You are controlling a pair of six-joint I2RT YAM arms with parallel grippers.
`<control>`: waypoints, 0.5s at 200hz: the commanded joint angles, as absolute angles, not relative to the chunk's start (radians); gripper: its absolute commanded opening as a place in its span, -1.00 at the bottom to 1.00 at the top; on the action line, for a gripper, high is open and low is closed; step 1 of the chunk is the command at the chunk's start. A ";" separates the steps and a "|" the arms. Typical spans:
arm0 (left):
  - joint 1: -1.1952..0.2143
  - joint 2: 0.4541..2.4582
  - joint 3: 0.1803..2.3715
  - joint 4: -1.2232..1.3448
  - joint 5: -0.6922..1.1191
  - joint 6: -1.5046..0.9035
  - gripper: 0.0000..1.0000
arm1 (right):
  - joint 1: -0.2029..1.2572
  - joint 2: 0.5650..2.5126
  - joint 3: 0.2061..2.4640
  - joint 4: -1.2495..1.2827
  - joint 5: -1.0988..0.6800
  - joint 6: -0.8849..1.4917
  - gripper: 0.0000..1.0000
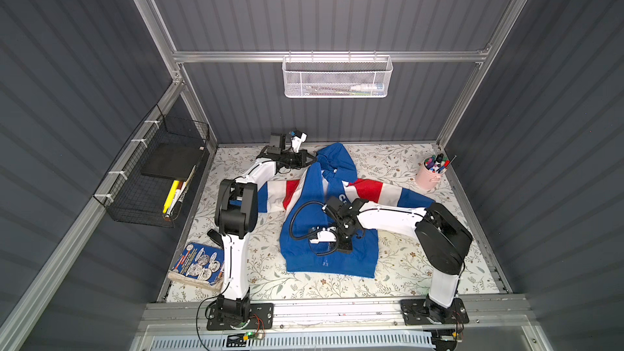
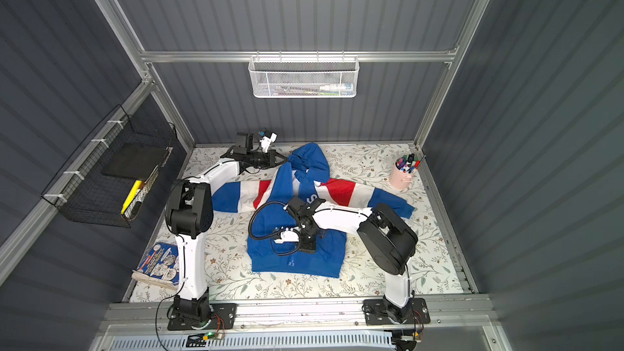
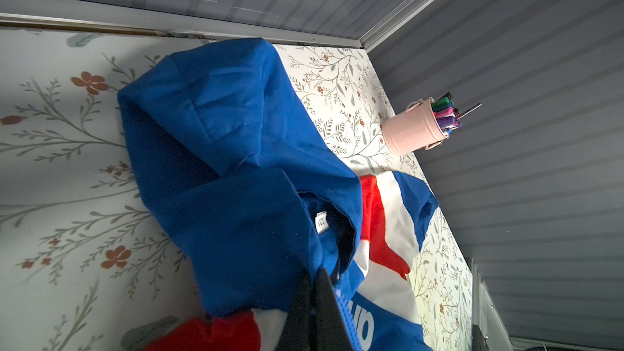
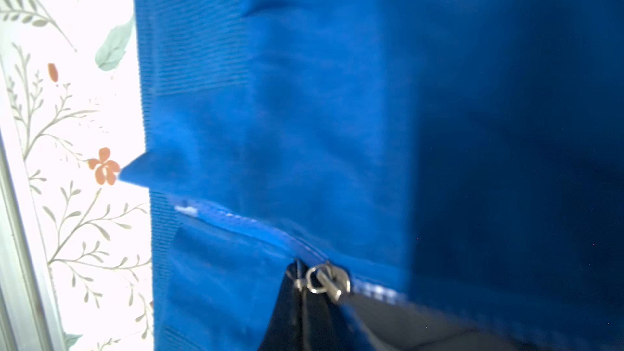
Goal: Unzip the jacket
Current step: Unzip the zipper on the jacket.
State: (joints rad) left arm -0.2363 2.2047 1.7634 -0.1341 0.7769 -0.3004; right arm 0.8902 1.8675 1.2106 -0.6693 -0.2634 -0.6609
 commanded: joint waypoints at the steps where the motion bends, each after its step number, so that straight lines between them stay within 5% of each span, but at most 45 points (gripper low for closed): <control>1: -0.215 2.228 1.812 -0.109 0.732 -0.303 -1.00 | 0.917 1.838 1.179 -0.751 -0.299 -0.653 -1.00; 100: -0.196 2.249 1.827 -0.137 0.688 -0.273 -1.00 | 0.981 1.802 1.134 -0.768 -0.305 -0.613 -1.00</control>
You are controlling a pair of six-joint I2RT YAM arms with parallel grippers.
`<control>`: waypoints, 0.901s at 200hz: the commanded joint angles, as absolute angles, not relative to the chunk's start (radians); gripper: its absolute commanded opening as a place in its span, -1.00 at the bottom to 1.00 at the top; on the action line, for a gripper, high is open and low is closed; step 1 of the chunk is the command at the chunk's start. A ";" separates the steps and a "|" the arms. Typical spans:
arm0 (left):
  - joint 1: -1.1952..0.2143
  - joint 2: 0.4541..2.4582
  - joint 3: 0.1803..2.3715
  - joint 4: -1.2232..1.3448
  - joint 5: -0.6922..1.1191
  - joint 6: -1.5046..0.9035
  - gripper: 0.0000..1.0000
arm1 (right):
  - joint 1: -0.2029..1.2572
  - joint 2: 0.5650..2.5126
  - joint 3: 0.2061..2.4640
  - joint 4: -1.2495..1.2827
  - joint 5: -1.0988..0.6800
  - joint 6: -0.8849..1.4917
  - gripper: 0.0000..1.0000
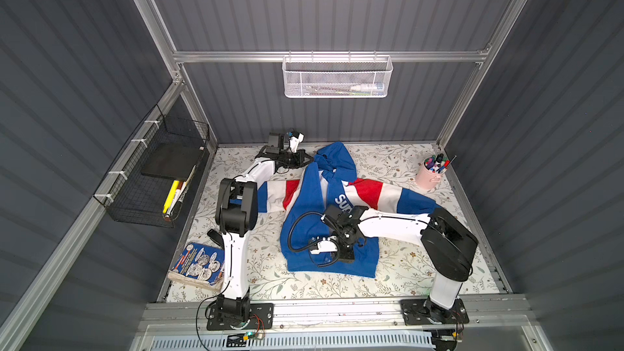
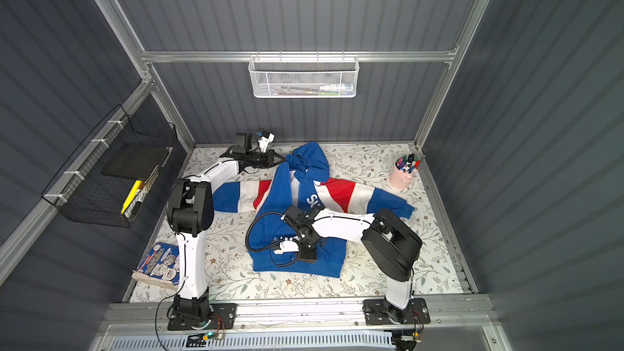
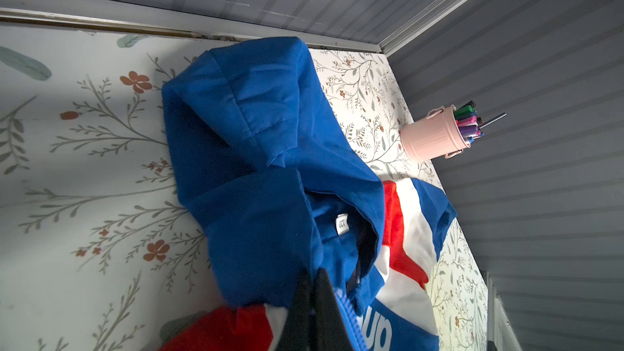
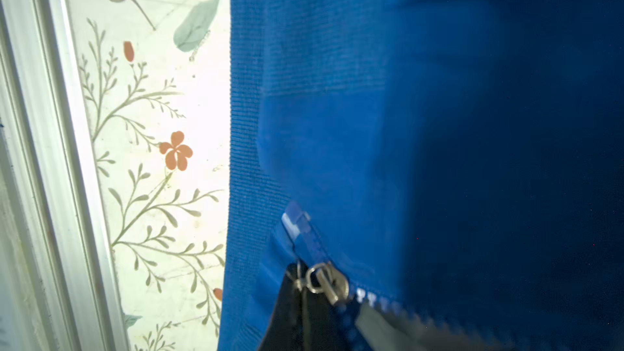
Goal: Unzip the jacket
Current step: Unzip the zipper on the jacket.
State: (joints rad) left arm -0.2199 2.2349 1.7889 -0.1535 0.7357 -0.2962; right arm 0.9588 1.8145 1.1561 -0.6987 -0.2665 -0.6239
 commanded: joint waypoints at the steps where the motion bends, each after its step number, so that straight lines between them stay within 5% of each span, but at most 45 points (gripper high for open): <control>1: -0.196 2.249 1.827 -0.137 0.687 -0.273 -1.00 | 0.982 1.802 1.134 -0.769 -0.305 -0.612 -1.00; 165: -0.170 2.256 1.806 -0.148 0.601 -0.253 -1.00 | 0.996 1.799 1.109 -0.757 -0.329 -0.595 -1.00; 174: -0.172 2.254 1.812 -0.164 0.636 -0.227 -0.68 | 0.996 1.796 1.112 -0.751 -0.326 -0.588 -1.00; 180: -0.174 2.246 1.805 -0.156 0.652 -0.226 -0.42 | 0.995 1.794 1.114 -0.745 -0.325 -0.582 -0.79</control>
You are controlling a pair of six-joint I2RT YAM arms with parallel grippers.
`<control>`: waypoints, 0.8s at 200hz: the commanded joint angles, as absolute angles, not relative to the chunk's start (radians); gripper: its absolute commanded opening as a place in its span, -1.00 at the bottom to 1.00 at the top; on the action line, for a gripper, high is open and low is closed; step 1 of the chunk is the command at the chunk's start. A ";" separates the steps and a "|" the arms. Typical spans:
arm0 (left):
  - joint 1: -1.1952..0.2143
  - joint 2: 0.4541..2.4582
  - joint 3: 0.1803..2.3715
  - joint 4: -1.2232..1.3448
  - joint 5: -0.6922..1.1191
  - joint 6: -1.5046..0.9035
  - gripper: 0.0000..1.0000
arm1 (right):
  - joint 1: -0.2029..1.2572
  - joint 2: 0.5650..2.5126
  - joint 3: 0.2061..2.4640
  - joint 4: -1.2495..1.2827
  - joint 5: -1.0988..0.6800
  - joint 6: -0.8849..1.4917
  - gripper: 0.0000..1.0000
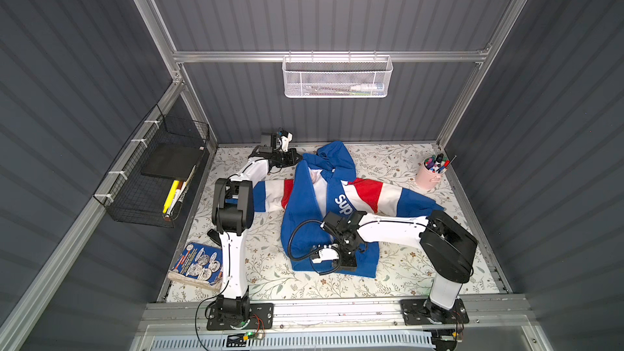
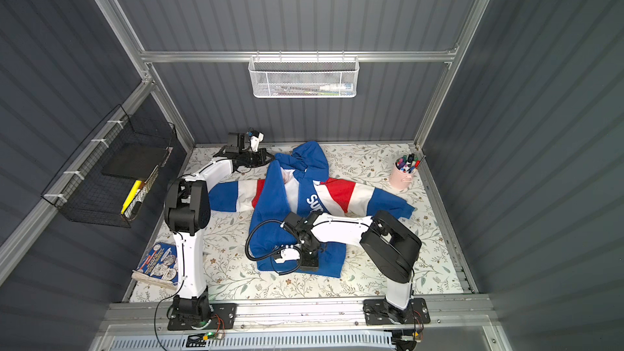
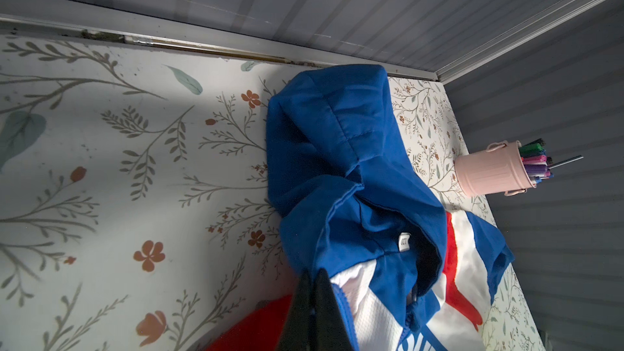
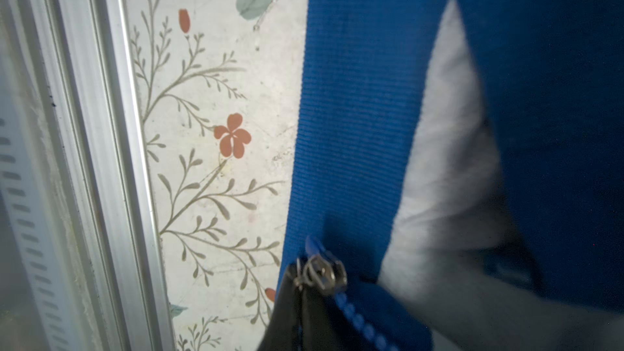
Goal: Unzip the jacket
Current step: Unzip the zipper on the jacket.
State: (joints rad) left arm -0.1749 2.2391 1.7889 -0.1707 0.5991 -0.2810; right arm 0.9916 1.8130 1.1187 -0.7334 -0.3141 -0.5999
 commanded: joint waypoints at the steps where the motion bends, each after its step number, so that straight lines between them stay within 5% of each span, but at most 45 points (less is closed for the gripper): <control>1: -0.174 2.245 1.803 -0.154 0.655 -0.226 -0.37 | 0.995 1.793 1.114 -0.745 -0.326 -0.581 -0.76; 19: -0.173 2.206 1.773 -0.135 0.665 -0.221 0.28 | 0.993 1.778 1.120 -0.731 -0.326 -0.561 -0.12; 58: -0.173 2.108 1.720 -0.166 0.630 -0.205 0.92 | 0.985 1.680 1.094 -0.662 -0.335 -0.480 0.31; 122: -0.206 1.815 1.388 -0.085 0.413 -0.308 0.98 | 0.977 1.486 0.976 -0.421 -0.102 -0.040 0.36; 160: -0.381 1.584 1.116 -0.129 0.223 -0.403 0.76 | 0.915 1.345 0.894 -0.427 -0.003 0.369 0.44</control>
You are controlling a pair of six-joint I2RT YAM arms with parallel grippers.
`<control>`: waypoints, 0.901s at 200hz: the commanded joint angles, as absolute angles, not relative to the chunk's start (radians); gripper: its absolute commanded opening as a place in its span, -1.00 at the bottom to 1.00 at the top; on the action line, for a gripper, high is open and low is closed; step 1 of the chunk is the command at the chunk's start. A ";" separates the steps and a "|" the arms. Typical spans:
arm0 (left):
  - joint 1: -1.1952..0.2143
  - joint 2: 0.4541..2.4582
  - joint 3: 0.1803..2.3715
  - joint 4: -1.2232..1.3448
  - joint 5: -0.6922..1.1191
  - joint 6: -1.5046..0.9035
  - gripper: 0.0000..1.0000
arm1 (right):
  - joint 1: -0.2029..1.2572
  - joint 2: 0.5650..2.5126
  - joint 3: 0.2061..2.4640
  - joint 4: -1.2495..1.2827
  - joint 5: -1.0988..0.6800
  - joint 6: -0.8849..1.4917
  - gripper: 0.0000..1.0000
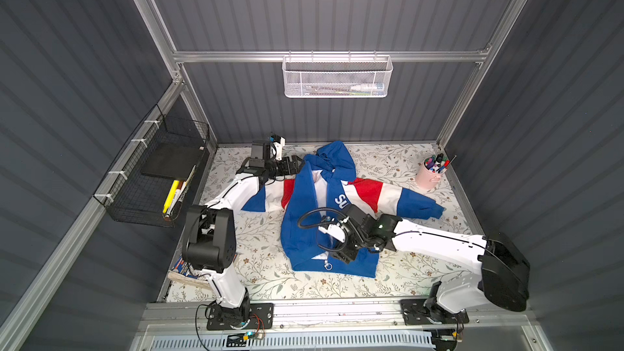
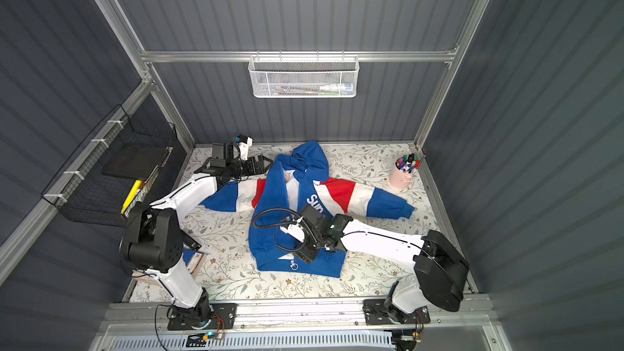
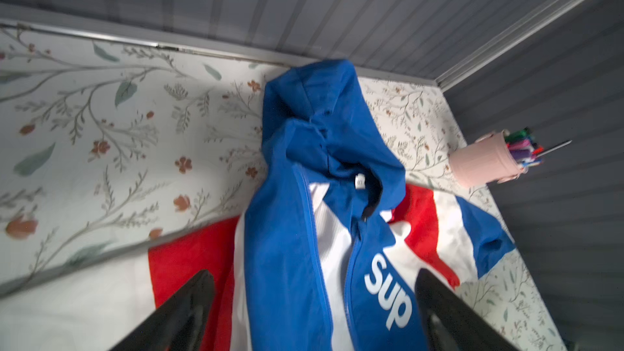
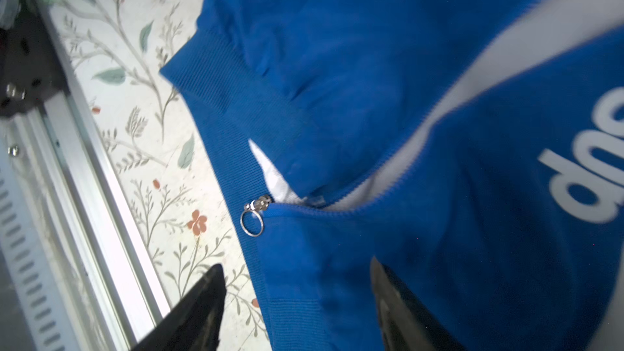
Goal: Unzip the jacket
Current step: Unzip the zipper on the jacket, then smooth out the jacket at the center of the board.
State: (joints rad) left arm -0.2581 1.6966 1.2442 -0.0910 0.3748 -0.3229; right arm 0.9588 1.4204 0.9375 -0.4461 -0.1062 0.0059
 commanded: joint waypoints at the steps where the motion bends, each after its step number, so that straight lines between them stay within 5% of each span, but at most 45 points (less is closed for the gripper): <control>1: -0.388 1.577 1.109 -0.131 0.220 -0.408 0.75 | 0.912 1.343 0.892 -0.430 -0.002 0.383 0.44; 42: -0.630 1.330 0.867 -0.202 0.125 -0.585 0.54 | 0.804 1.232 0.834 -0.668 0.011 0.756 0.25; 82: -0.876 1.250 0.814 -0.412 0.013 -0.790 0.65 | 0.677 1.069 0.651 -0.695 -0.145 0.978 0.21; 110: -0.907 1.169 0.741 -0.501 -0.028 -0.949 0.98 | 0.676 0.981 0.559 -0.675 -0.197 1.069 0.37; 180: -0.905 1.210 0.701 -0.490 -0.020 -1.046 0.98 | 0.677 1.036 0.501 -0.519 -0.305 1.119 0.39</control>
